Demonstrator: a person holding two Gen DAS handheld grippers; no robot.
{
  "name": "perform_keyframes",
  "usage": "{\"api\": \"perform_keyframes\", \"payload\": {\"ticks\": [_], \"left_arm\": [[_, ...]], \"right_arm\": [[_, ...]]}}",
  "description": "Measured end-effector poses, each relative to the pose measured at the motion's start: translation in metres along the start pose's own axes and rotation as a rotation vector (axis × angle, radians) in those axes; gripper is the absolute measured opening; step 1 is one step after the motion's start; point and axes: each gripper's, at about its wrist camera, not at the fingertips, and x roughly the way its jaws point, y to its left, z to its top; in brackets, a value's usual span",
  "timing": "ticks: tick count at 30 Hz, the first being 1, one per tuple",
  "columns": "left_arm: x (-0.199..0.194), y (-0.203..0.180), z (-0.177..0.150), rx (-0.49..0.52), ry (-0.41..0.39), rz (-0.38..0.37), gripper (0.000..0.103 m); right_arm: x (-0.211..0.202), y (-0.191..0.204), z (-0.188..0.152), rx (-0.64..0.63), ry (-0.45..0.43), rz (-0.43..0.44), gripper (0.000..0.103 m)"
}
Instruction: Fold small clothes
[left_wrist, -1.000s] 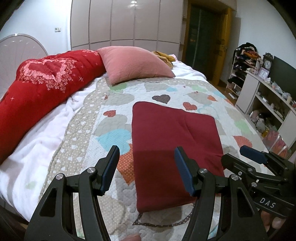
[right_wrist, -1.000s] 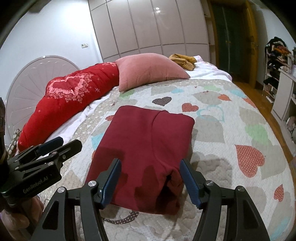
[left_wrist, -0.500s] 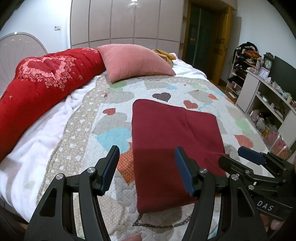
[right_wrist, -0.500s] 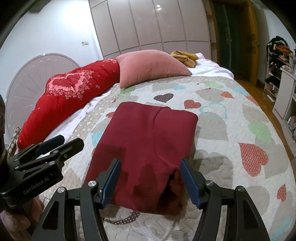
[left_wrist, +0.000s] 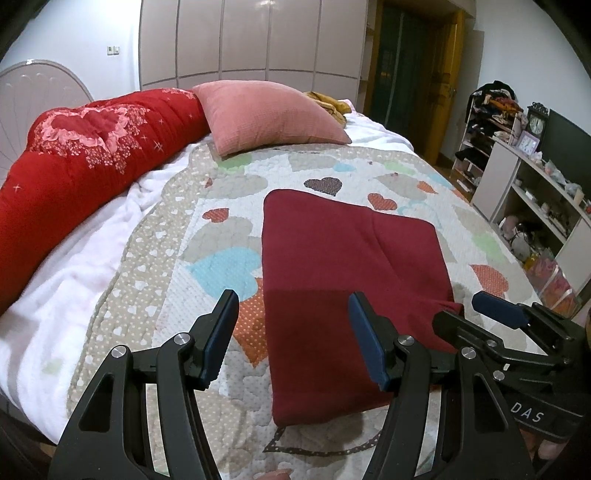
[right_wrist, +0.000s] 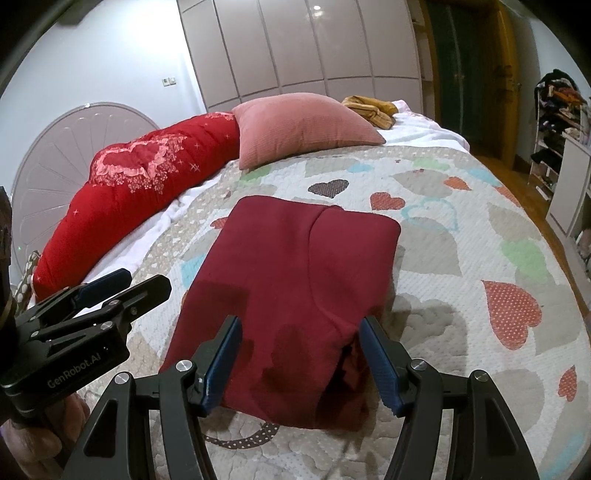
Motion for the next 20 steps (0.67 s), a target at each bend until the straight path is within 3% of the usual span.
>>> {"api": "perform_keyframes", "payload": {"ticks": [20], "left_arm": [[0.016,0.007,-0.003,-0.013,0.016,0.001,0.062]], "right_arm": [[0.016,-0.001,-0.004,0.002,0.034,0.005,0.064]]}}
